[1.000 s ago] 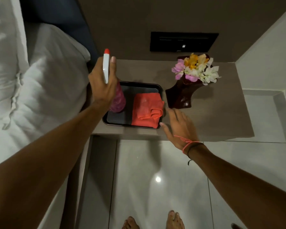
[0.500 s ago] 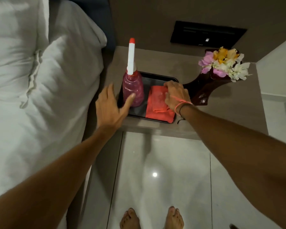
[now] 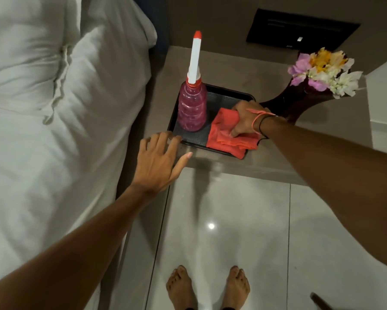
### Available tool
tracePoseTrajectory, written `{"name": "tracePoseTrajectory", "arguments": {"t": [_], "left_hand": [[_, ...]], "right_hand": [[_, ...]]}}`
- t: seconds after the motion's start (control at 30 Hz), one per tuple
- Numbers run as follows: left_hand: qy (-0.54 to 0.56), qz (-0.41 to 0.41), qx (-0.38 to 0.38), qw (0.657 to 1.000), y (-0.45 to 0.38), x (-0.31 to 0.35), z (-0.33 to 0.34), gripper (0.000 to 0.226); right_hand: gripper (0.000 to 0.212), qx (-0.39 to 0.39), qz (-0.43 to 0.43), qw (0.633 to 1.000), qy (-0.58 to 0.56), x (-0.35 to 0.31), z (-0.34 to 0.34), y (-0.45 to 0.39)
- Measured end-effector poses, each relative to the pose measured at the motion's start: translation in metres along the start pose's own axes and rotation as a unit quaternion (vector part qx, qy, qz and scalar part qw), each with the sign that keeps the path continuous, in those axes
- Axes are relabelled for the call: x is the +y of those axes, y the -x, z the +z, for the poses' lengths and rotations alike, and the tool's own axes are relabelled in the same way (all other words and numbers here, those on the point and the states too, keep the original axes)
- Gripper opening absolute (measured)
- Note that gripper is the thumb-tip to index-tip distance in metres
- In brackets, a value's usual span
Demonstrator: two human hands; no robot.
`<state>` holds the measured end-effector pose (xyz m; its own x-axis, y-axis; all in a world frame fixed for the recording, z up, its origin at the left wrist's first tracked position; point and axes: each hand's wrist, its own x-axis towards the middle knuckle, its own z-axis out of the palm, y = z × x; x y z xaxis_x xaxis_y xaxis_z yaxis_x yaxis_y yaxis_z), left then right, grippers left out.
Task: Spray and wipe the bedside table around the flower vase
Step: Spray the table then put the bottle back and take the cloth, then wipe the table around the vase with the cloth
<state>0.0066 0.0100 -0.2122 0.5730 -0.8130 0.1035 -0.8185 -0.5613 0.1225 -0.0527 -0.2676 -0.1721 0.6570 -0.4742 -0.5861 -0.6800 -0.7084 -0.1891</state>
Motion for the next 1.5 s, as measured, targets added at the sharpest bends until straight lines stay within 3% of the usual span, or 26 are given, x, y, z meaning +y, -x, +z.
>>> {"name": "tracePoseTrajectory", "arguments": {"t": [0.13, 0.27, 0.37, 0.47, 0.6, 0.63, 0.7, 0.83, 0.93, 1.1, 1.17, 1.2, 1.27, 1.33, 1.4, 1.5], "left_hand": [[-0.009, 0.062, 0.057, 0.996, -0.028, 0.023, -0.022, 0.06], [0.023, 0.103, 0.111, 0.988, -0.055, 0.063, -0.043, 0.057], [0.041, 0.11, 0.108, 0.987, -0.078, 0.109, -0.059, 0.06], [0.03, 0.117, 0.099, 0.988, -0.102, 0.152, -0.074, 0.061], [0.018, 0.189, 0.071, 0.979, -0.135, 0.197, -0.084, 0.067], [0.015, 0.211, 0.064, 0.975, -0.145, 0.209, -0.085, 0.069], [0.01, 0.229, 0.037, 0.973, -0.164, 0.225, -0.085, 0.074], [-0.035, 0.221, -0.04, 0.974, -0.206, 0.24, -0.073, 0.084], [-0.056, 0.229, -0.088, 0.968, -0.232, 0.24, -0.056, 0.084], [-0.028, 0.237, -0.117, 0.964, -0.28, 0.227, -0.054, 0.081], [-0.025, 0.257, -0.151, 0.954, -0.303, 0.221, -0.059, 0.081], [-0.018, 0.27, -0.165, 0.948, -0.314, 0.218, -0.061, 0.081], [-0.014, 0.292, -0.175, 0.94, -0.326, 0.215, -0.063, 0.079], [-0.017, 0.302, -0.181, 0.936, -0.334, 0.215, -0.064, 0.079], [-0.009, 0.297, -0.19, 0.936, -0.34, 0.214, -0.062, 0.08], [-0.002, 0.299, -0.186, 0.936, -0.343, 0.213, -0.06, 0.078]], "right_hand": [[0.059, 0.105, -0.013, 0.994, -0.037, 0.029, 0.013, 0.031], [0.067, 0.206, -0.016, 0.932, -0.297, 0.066, 0.032, 0.077], [0.049, 0.25, 0.01, 0.845, -0.473, 0.097, 0.054, 0.112], [0.026, 0.252, 0.067, 0.733, -0.628, 0.116, 0.072, 0.14], [0.032, 0.189, 0.136, 0.514, -0.825, 0.133, 0.08, 0.155], [0.036, 0.168, 0.139, 0.477, -0.851, 0.138, 0.078, 0.156], [0.045, 0.162, 0.142, 0.439, -0.872, 0.143, 0.075, 0.157], [0.059, 0.179, 0.155, 0.406, -0.882, 0.149, 0.063, 0.146], [0.055, 0.218, 0.174, 0.41, -0.868, 0.153, 0.055, 0.131], [0.019, 0.371, 0.242, 0.452, -0.774, 0.14, 0.039, 0.1], [0.032, 0.467, 0.19, 0.488, -0.713, 0.123, 0.03, 0.091], [0.044, 0.506, 0.158, 0.534, -0.659, 0.114, 0.026, 0.086], [0.071, 0.558, 0.126, 0.676, -0.465, 0.106, 0.027, 0.07], [0.076, 0.537, 0.114, 0.785, -0.288, 0.101, 0.029, 0.049], [0.069, 0.482, 0.093, 0.852, -0.185, 0.092, 0.036, 0.029], [0.055, 0.425, 0.096, 0.896, -0.082, 0.091, 0.061, 0.014]]}}
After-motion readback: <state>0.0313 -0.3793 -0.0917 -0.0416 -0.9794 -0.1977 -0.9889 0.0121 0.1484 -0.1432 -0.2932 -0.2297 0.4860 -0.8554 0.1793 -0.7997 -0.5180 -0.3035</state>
